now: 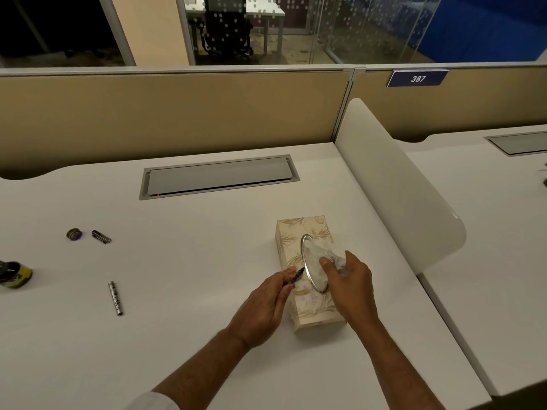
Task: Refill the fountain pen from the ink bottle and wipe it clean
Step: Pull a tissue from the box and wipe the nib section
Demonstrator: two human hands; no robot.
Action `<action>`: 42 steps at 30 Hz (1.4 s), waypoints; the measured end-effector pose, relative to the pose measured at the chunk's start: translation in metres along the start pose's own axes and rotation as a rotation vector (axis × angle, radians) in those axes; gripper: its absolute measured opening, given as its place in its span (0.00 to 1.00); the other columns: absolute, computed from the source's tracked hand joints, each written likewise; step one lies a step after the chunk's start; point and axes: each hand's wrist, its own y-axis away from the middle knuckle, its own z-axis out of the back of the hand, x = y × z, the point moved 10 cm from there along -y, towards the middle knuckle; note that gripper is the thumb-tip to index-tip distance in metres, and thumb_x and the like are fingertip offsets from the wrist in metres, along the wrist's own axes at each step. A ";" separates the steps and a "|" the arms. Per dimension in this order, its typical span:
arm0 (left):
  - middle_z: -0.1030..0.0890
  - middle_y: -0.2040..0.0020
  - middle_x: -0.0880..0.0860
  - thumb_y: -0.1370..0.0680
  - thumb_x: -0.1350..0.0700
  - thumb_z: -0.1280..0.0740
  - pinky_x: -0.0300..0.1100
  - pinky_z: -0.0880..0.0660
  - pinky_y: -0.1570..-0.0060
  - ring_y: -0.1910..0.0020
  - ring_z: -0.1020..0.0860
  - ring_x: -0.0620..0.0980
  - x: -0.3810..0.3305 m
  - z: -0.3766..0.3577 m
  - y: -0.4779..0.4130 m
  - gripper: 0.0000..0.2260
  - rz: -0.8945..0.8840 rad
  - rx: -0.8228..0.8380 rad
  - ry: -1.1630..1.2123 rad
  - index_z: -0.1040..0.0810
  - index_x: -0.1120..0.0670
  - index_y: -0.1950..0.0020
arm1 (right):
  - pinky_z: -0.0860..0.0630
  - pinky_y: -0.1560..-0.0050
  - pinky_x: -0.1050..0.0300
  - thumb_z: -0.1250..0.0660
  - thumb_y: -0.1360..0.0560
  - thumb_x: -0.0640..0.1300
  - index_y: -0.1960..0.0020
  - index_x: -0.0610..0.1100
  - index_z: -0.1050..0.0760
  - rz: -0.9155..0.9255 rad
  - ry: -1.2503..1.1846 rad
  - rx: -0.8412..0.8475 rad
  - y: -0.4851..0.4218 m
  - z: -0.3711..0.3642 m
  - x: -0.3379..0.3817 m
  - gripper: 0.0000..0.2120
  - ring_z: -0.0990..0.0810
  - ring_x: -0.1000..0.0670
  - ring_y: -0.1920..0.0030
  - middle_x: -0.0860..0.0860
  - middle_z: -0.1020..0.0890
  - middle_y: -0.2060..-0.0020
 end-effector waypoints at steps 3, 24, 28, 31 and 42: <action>0.27 0.25 0.45 0.13 0.46 0.48 0.43 0.25 0.32 0.29 0.28 0.40 -0.001 0.000 0.000 0.19 0.000 0.001 0.010 0.34 0.46 0.22 | 0.26 0.69 0.75 0.29 0.22 0.46 0.48 0.44 0.23 0.013 -0.032 -0.006 0.002 0.003 0.004 0.07 0.17 0.50 0.52 0.46 0.16 0.49; 0.26 0.26 0.44 0.13 0.47 0.47 0.42 0.26 0.32 0.28 0.27 0.40 -0.004 0.002 0.000 0.19 0.005 -0.019 0.042 0.33 0.46 0.23 | 0.18 0.53 0.64 0.38 0.18 0.36 0.29 0.54 0.28 0.149 0.001 -0.073 0.017 0.011 0.022 0.21 0.19 0.65 0.48 0.65 0.21 0.41; 0.26 0.26 0.45 0.14 0.44 0.48 0.36 0.26 0.32 0.29 0.27 0.41 -0.004 0.000 0.000 0.20 0.010 -0.009 0.055 0.33 0.46 0.23 | 0.21 0.49 0.66 0.33 0.20 0.38 0.38 0.43 0.20 0.146 0.157 0.009 0.009 0.003 0.021 0.12 0.19 0.47 0.39 0.47 0.18 0.40; 0.26 0.27 0.45 0.15 0.42 0.49 0.30 0.27 0.35 0.29 0.26 0.42 -0.004 -0.002 -0.001 0.22 0.013 -0.005 0.068 0.33 0.46 0.23 | 0.19 0.50 0.63 0.26 0.24 0.43 0.36 0.43 0.23 0.087 0.227 0.102 0.006 -0.006 0.017 0.18 0.22 0.48 0.39 0.47 0.21 0.40; 0.26 0.26 0.46 0.15 0.43 0.49 0.38 0.24 0.34 0.29 0.27 0.43 0.000 -0.003 0.000 0.21 0.027 -0.020 0.078 0.34 0.46 0.23 | 0.24 0.45 0.46 0.27 0.24 0.47 0.37 0.43 0.20 0.255 0.664 -0.011 0.008 -0.014 0.023 0.17 0.20 0.42 0.44 0.43 0.16 0.43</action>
